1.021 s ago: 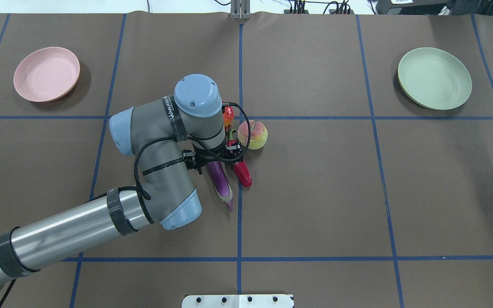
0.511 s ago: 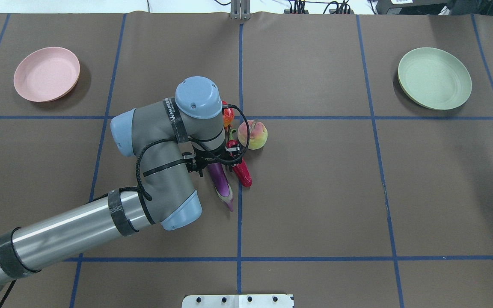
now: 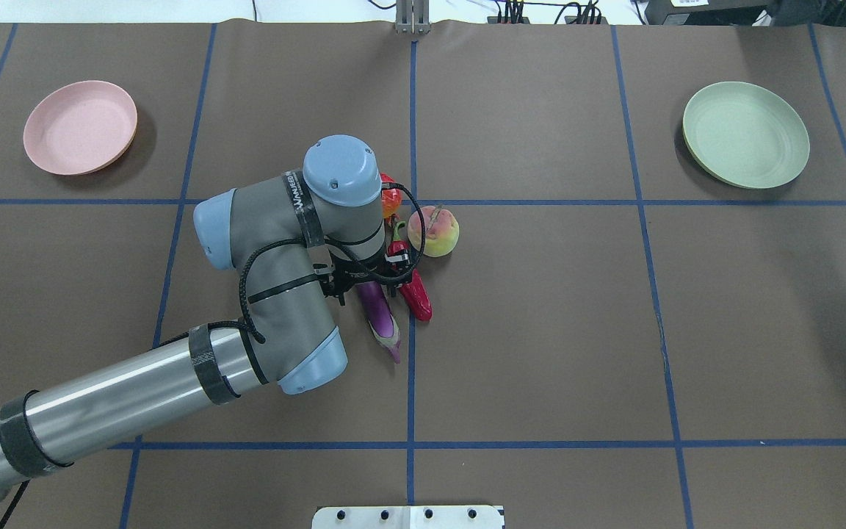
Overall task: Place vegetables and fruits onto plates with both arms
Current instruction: 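Lower the left gripper over the purple eggplant and close on it, then carry the eggplant with the left gripper onto the pink plate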
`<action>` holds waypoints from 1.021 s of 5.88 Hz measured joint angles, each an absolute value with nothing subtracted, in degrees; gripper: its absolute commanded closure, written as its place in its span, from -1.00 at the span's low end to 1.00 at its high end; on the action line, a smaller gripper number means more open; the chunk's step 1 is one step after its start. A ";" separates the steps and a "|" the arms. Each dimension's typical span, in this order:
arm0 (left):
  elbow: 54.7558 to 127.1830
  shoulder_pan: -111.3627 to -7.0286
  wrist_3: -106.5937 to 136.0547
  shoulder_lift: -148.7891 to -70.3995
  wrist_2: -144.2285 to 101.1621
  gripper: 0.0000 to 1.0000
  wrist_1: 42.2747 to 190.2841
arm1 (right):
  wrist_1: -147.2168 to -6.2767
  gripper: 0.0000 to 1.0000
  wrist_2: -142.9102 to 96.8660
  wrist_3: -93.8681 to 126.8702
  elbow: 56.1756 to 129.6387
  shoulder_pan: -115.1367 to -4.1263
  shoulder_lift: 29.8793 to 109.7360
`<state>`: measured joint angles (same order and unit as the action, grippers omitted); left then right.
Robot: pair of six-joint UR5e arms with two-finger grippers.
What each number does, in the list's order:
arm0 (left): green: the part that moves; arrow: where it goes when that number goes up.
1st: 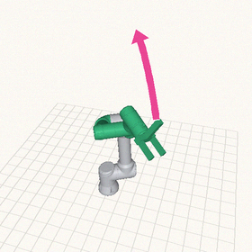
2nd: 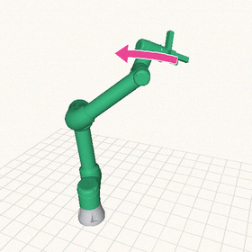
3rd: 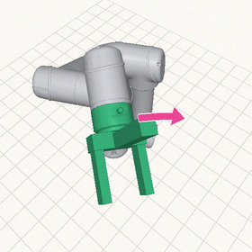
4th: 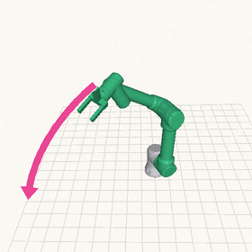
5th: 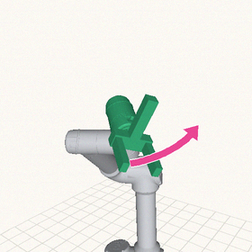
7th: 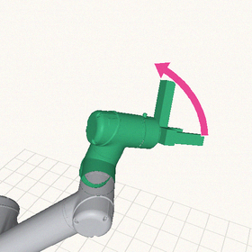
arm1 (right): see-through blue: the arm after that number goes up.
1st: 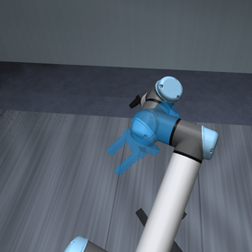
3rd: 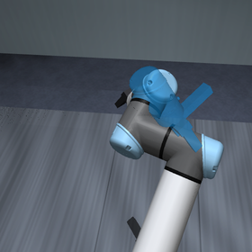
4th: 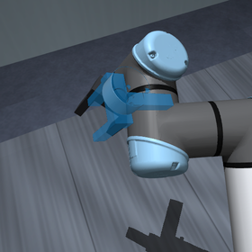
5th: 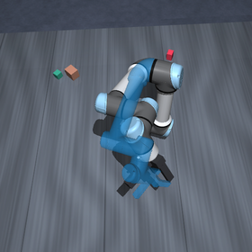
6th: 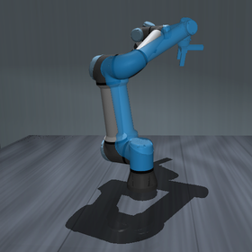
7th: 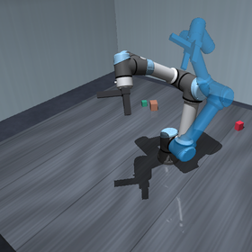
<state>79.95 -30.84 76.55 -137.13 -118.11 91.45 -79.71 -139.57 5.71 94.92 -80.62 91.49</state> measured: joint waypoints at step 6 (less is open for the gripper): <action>84.93 -32.15 79.84 -135.66 -118.11 1.00 88.62 | -79.69 -1.00 -139.75 5.78 95.04 -80.37 91.47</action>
